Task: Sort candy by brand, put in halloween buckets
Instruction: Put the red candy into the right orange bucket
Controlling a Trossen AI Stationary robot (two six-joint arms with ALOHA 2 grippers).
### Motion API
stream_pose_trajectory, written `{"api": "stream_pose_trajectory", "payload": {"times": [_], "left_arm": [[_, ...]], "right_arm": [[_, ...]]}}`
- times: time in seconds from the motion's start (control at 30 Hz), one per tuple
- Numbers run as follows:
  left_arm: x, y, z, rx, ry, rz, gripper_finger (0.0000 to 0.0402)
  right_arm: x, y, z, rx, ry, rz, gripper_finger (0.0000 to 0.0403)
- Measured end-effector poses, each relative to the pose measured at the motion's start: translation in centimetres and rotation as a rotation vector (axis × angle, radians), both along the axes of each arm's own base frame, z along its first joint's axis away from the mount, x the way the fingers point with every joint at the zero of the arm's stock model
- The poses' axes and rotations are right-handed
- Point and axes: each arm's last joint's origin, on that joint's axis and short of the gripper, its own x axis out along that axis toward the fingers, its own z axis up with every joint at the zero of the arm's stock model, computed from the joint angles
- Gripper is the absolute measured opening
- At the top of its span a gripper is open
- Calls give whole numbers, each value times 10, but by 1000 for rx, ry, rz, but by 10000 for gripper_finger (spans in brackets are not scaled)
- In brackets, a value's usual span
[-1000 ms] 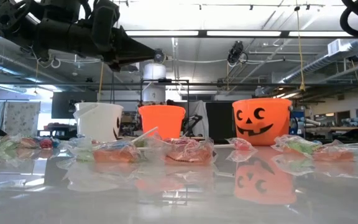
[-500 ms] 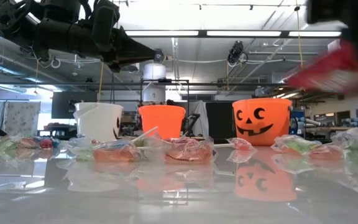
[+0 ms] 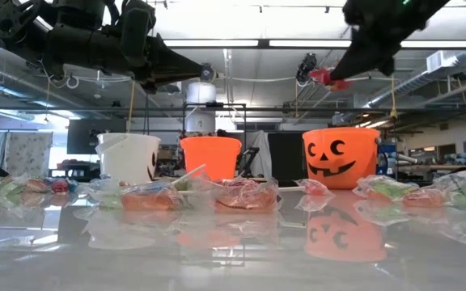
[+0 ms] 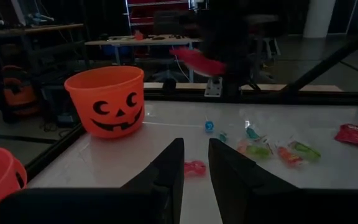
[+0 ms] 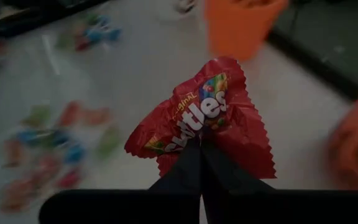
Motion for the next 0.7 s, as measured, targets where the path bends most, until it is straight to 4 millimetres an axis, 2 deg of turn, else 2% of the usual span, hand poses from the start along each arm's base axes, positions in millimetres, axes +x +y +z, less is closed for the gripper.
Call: {"api": "stream_pose_trajectory", "payload": {"times": [0.2,0.37,0.53,0.7], "left_arm": [[0,0,0,1,1,0,80],[0,1,0,3,1,18,80],[0,1,-1,-6,10,53,80],[-1,2,-3,-25,19,81,80]], "right_arm": [[-22,-69,8,-80,19,-214,9],[-34,-114,4,-132,74,-335,10],[-38,-137,1,-147,66,-443,30],[-45,-145,5,-130,3,-487,95]]}}
